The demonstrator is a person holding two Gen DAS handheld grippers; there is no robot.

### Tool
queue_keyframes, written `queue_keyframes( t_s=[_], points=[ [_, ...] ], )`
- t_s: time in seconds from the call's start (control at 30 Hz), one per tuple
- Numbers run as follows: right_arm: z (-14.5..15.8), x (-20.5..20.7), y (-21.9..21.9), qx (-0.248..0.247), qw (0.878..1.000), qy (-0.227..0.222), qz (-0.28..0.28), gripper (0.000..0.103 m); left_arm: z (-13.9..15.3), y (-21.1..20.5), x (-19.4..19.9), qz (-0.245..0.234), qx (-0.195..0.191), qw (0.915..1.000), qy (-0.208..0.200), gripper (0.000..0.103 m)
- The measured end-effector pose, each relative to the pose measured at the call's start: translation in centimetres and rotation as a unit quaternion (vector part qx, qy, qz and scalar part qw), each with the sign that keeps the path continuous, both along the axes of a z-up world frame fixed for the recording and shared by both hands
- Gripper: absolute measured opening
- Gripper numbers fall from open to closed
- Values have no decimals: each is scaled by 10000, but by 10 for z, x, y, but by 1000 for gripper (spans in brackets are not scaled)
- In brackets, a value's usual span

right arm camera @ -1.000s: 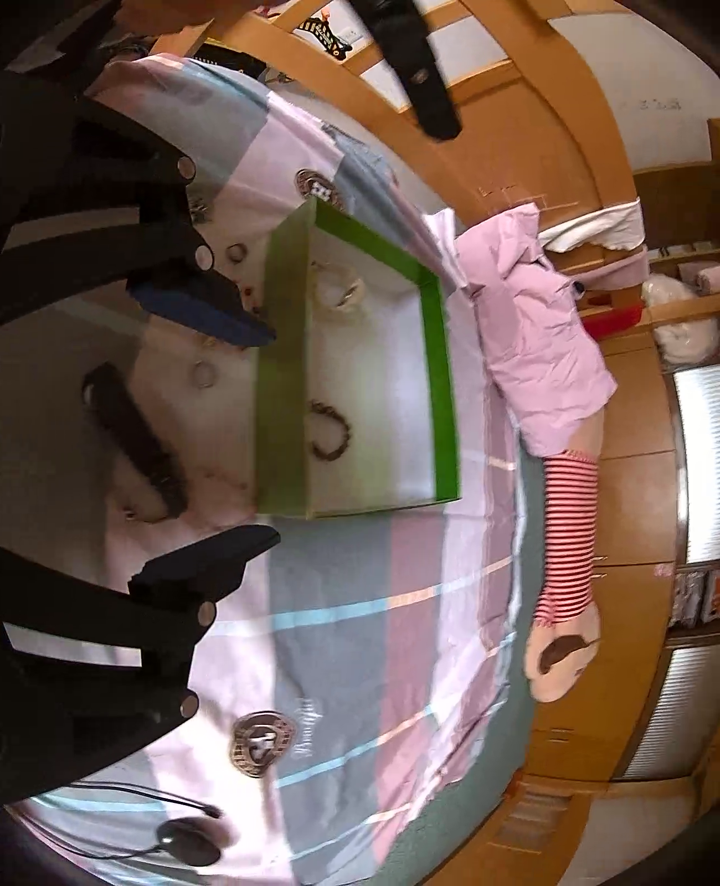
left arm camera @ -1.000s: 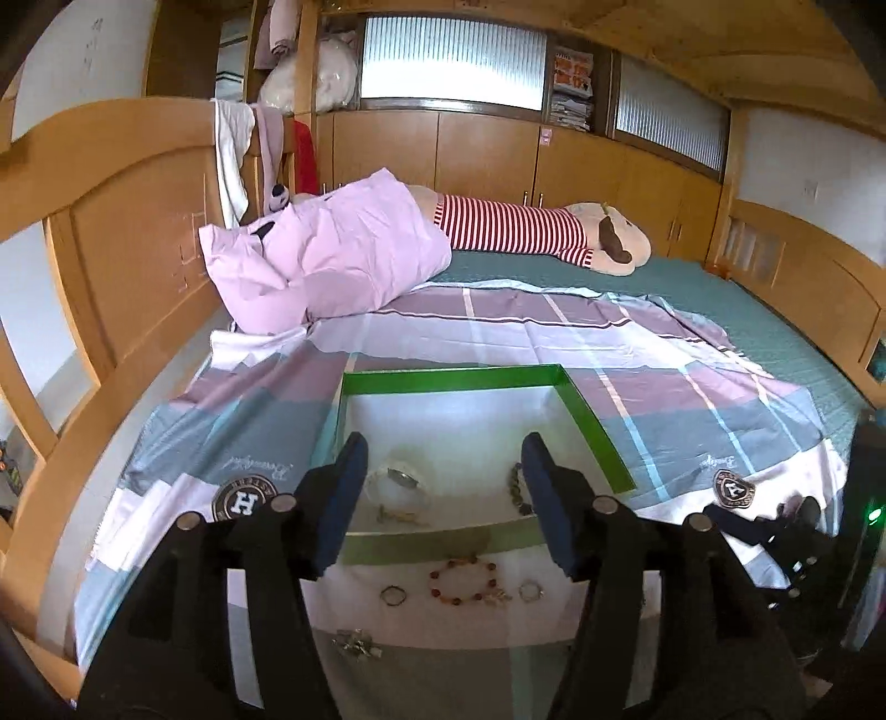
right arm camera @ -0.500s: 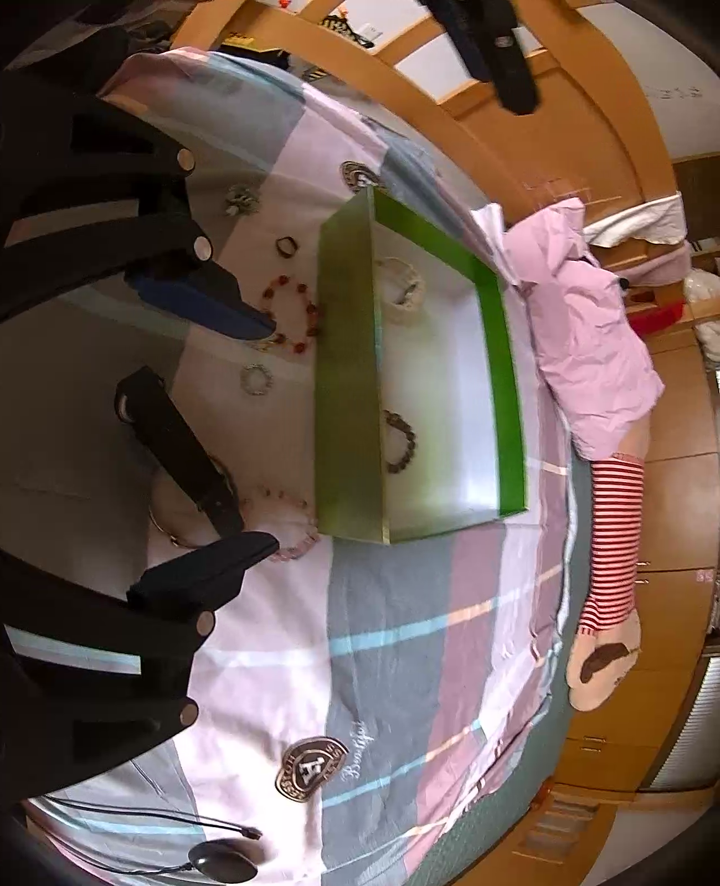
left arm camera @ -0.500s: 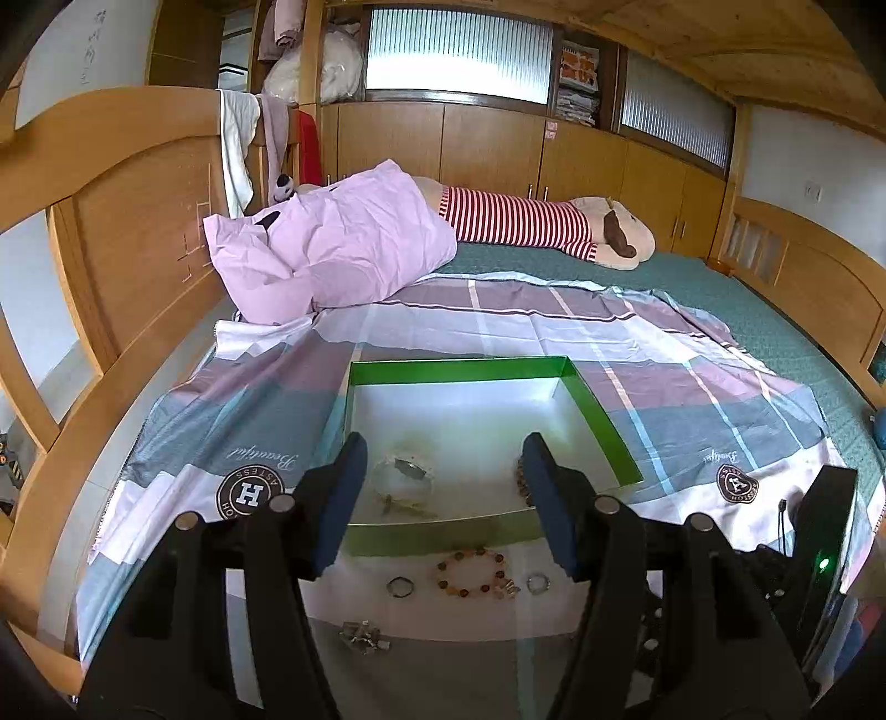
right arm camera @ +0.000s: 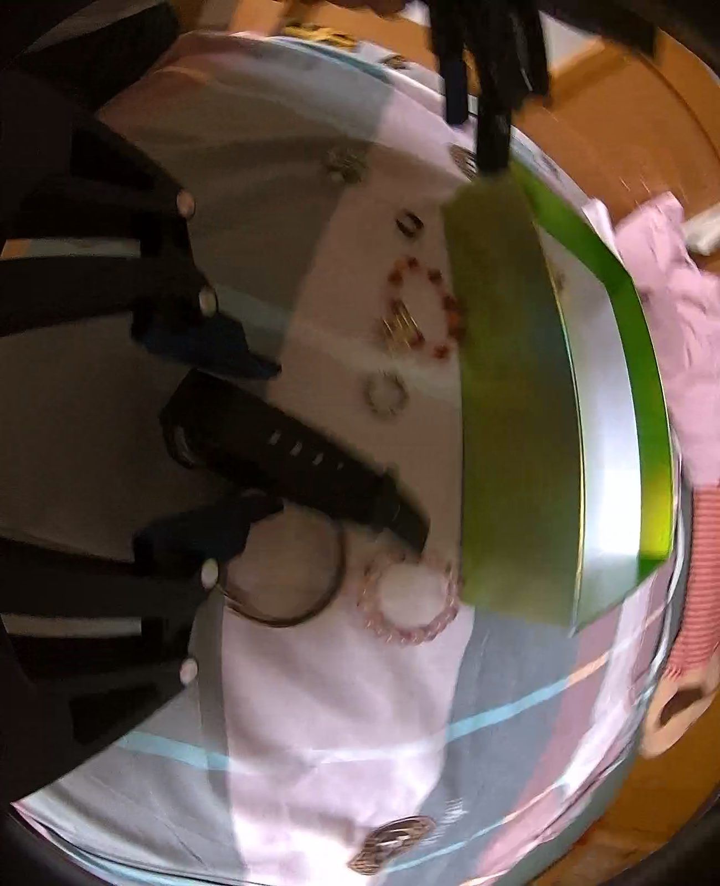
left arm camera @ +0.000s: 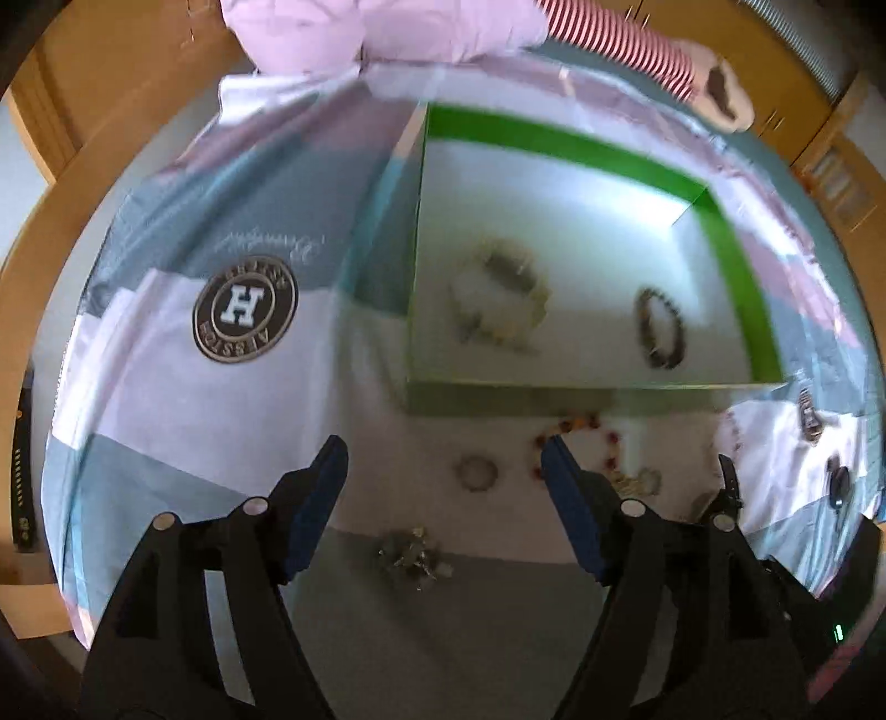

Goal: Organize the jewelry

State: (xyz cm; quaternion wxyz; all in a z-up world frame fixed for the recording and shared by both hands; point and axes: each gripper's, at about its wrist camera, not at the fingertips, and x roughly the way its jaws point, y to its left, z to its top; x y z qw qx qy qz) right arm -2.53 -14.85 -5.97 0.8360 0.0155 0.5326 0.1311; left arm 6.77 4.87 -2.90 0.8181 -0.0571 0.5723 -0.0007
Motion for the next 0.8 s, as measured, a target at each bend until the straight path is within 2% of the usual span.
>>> queue_keyframes(
  t_s=[0.07, 0.23, 0.3, 0.63, 0.8],
  points=[
    [7, -8, 7, -104, 9995, -171, 224, 28, -2, -7, -2, -100, 88, 9999, -30, 72],
    [35, -31, 17, -568, 9945, -754, 450, 25, 6, -21, -8, -343, 169, 9990, -243, 72],
    [42, -33, 20, -704, 9927, -858, 478, 25, 8, -21, -6, -367, 216, 9988, -246, 72],
    [54, -38, 30, -1112, 9864, -1094, 516, 25, 3, -19, -4, -281, 240, 9991, -198, 72],
    [52, -39, 32, -1069, 9875, -1038, 521, 25, 1, -20, -4, -303, 271, 9990, -162, 73]
  ],
)
